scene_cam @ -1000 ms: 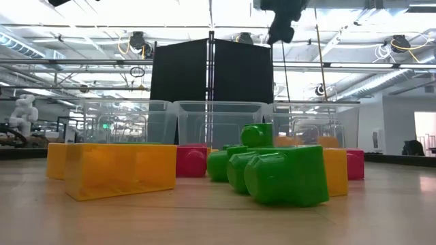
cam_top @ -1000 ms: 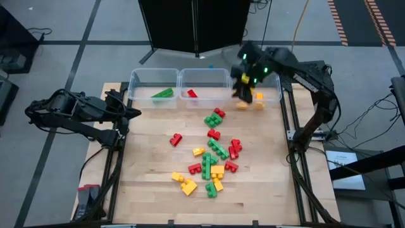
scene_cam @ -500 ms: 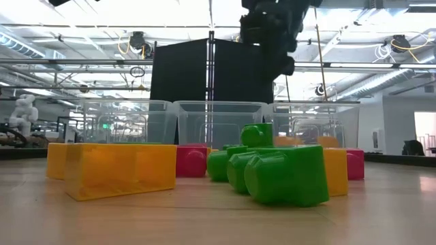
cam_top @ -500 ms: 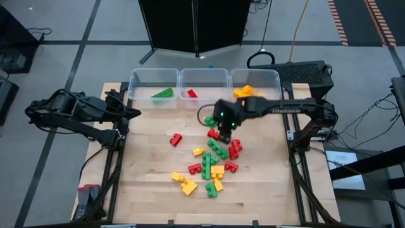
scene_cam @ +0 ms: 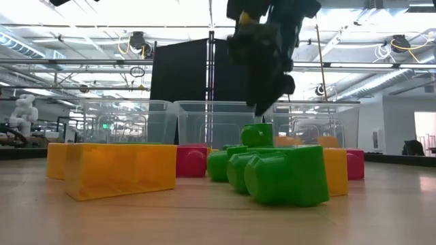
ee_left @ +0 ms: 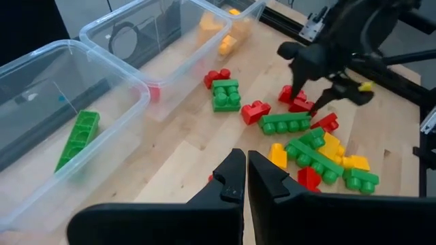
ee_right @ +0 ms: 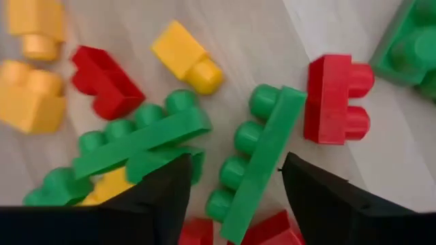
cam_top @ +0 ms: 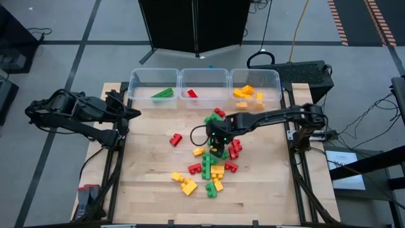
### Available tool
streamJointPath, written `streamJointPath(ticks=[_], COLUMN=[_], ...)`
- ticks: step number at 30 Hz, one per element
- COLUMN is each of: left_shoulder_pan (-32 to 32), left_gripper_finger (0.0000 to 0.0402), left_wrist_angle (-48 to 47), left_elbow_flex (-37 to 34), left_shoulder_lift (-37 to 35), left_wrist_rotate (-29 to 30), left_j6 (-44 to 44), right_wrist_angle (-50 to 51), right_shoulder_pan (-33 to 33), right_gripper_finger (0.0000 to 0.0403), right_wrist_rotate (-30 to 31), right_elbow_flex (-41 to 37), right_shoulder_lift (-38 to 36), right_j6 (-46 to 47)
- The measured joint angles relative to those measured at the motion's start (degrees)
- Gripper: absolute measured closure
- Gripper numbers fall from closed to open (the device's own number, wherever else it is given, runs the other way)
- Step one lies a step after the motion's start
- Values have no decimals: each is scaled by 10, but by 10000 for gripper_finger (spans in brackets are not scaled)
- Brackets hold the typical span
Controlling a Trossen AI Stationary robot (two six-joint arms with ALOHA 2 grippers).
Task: Sort blocks
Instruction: Put the green game piece with 4 studs into the left transparent bin
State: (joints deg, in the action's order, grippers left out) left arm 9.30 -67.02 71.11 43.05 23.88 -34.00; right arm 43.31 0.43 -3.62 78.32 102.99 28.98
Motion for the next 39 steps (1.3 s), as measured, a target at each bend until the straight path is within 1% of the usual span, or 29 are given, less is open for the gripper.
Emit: streamJointPath(ticks=[5, 8, 18, 20, 22, 24, 27, 34, 37, 39], left_shoulder_pan=[0, 0, 0, 0, 0, 0, 0, 0, 0, 0], left_gripper_finger=[402, 402, 402, 402, 402, 402, 402, 402, 402, 402], left_wrist_angle=[0, 0, 0, 0, 0, 0, 0, 0, -1, -3], left_elbow_flex=[0, 0, 0, 0, 0, 0, 0, 0, 0, 0], left_shoulder_lift=[0, 0, 0, 0, 0, 0, 0, 0, 0, 0], left_wrist_rotate=[-22, -29, -31, -31, -31, -31, -31, -31, -31, -31], left_j6=[11, 14, 19, 19, 19, 19, 19, 19, 19, 19], right_wrist_angle=[-3, -3, -5, -2, 3, 9, 11, 14, 34, 48], right_shoulder_pan=[1, 1, 4, 4, 6, 9, 10, 10, 11, 12], right_gripper_finger=[132, 116, 111, 117, 138, 177, 254, 255, 255, 255], right_wrist_rotate=[6, 8, 5, 9, 13, 21, 23, 15, 7, -10], right_elbow_flex=[0, 0, 0, 1, 3, 4, 3, 7, 27, 51], right_shoulder_lift=[22, 38, 118, 133, 141, 147, 147, 144, 148, 150], right_j6=[34, 43, 54, 66, 77, 86, 94, 93, 81, 68])
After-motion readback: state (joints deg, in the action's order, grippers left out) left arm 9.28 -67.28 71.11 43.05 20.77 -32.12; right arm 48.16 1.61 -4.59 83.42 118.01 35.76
